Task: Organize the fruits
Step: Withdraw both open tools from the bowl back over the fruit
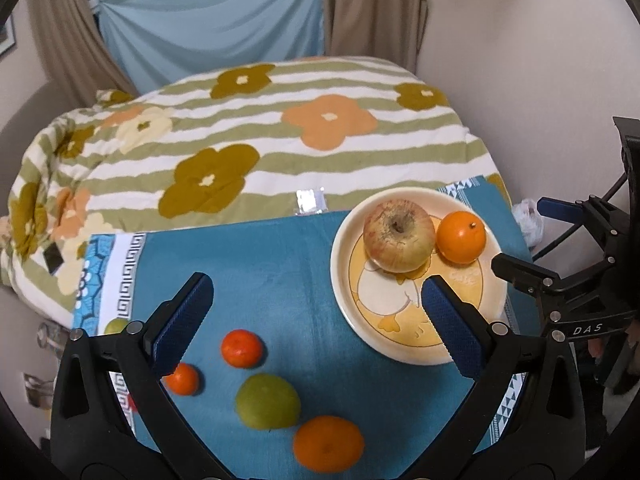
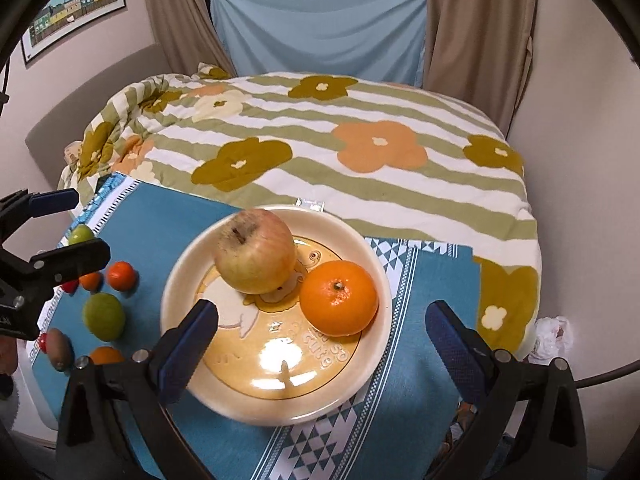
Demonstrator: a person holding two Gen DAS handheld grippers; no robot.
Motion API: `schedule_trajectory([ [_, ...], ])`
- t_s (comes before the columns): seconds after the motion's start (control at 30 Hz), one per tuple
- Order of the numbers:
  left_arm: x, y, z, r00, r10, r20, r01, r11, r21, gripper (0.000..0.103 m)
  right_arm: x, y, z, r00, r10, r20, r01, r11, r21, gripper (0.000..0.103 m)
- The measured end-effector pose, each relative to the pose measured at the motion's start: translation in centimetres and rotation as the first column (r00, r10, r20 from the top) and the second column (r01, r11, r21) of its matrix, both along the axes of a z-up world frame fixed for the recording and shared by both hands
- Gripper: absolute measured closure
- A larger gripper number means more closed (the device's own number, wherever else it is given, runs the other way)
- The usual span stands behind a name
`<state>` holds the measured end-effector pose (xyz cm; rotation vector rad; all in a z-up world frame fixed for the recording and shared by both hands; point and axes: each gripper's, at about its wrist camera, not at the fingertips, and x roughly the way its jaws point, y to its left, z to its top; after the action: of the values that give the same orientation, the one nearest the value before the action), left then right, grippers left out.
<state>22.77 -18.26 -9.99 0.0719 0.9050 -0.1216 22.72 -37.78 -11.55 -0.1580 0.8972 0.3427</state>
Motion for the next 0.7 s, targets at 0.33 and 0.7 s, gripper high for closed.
schedule_trajectory([
  [0.33, -5.6, 2.8, 3.8, 0.993, 0.101, 0.066, -0.102, 0.995, 0.011, 0.000, -3.5, 1.0, 3.5, 0.999, 0.044, 0.004, -0.044, 0.999, 0.020, 0.000],
  [0.7, -13.2, 9.7, 6.0, 0.962, 0.252, 0.105, -0.252, 0.968, -0.020, 0.000, -9.0, 5.8, 5.1, 0.992, 0.122, 0.022, -0.122, 0.992, 0.015, 0.000],
])
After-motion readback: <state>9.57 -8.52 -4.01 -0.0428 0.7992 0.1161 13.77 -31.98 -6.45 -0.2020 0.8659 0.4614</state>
